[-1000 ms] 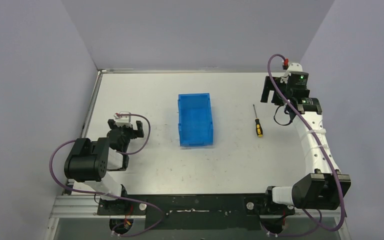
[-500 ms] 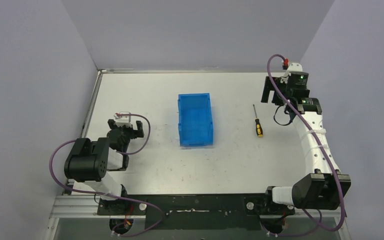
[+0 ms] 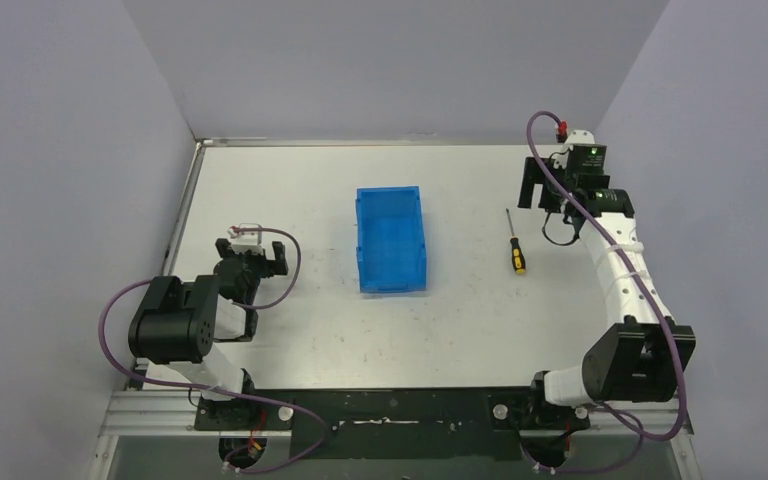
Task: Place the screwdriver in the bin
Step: Pick up the screwdriver from the center of the board.
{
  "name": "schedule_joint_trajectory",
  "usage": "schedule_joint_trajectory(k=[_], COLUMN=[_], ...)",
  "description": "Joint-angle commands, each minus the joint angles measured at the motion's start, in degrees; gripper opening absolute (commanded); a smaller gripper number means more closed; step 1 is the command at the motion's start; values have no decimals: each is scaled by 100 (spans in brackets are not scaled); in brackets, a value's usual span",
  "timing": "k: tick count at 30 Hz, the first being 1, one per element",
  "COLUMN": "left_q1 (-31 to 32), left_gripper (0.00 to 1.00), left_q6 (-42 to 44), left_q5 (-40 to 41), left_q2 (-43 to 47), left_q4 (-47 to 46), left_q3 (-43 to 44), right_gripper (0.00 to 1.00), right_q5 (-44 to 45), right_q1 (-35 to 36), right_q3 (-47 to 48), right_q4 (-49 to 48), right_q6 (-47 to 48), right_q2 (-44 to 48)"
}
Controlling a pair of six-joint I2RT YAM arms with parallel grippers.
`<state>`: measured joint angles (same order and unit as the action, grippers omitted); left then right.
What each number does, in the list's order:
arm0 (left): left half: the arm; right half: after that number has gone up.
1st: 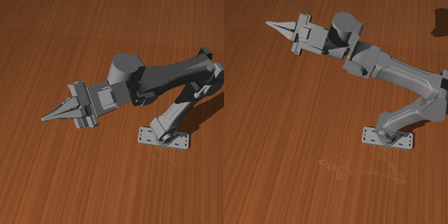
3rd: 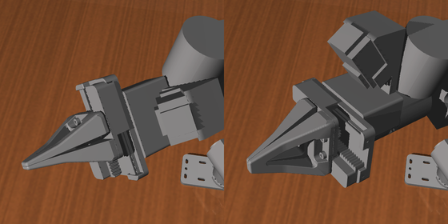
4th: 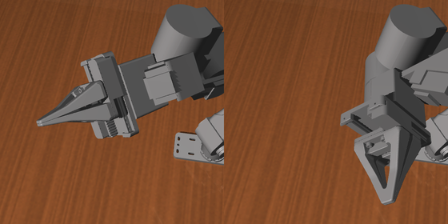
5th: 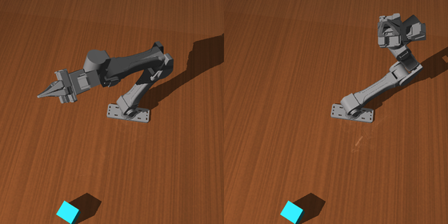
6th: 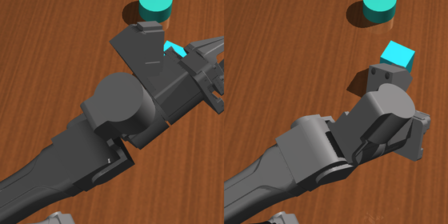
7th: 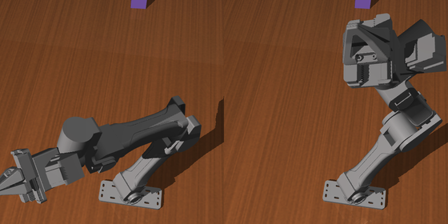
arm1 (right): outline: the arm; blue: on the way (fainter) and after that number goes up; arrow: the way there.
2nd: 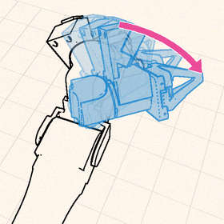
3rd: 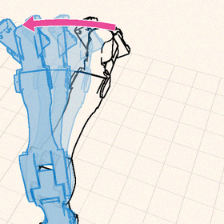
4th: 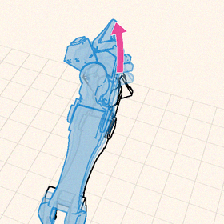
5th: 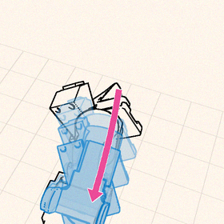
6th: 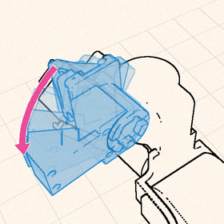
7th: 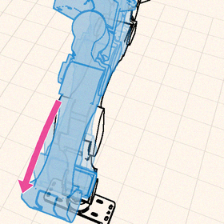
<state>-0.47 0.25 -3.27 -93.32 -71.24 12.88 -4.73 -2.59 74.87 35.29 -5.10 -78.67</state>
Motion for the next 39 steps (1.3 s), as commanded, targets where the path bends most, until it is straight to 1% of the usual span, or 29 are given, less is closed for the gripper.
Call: schedule_joint_trajectory(k=[1,13,26,34,39], left_q1=[3,3,3,4,3], left_gripper=[97,97,97,97,97], left_q6=[5,8,9,6,9], left_q5=[6,8,11,14,13], left_q2=[87,84,85,82,90], left_q4=[-74,-78,-74,-80,-74], left_q3=[47,47,47,50,47], right_gripper=[100,100,98,92,91], right_q5=[27,-180,-199,-205,-172], right_q1=[17,13,19,21,16], right_q3=[37,15,-672,-380,-219], right_q4=[13,329,-164,-49,46], right_q6=[36,27,70,132,139], right_q2=[-233,-1115,-1821,-2372,-2661])
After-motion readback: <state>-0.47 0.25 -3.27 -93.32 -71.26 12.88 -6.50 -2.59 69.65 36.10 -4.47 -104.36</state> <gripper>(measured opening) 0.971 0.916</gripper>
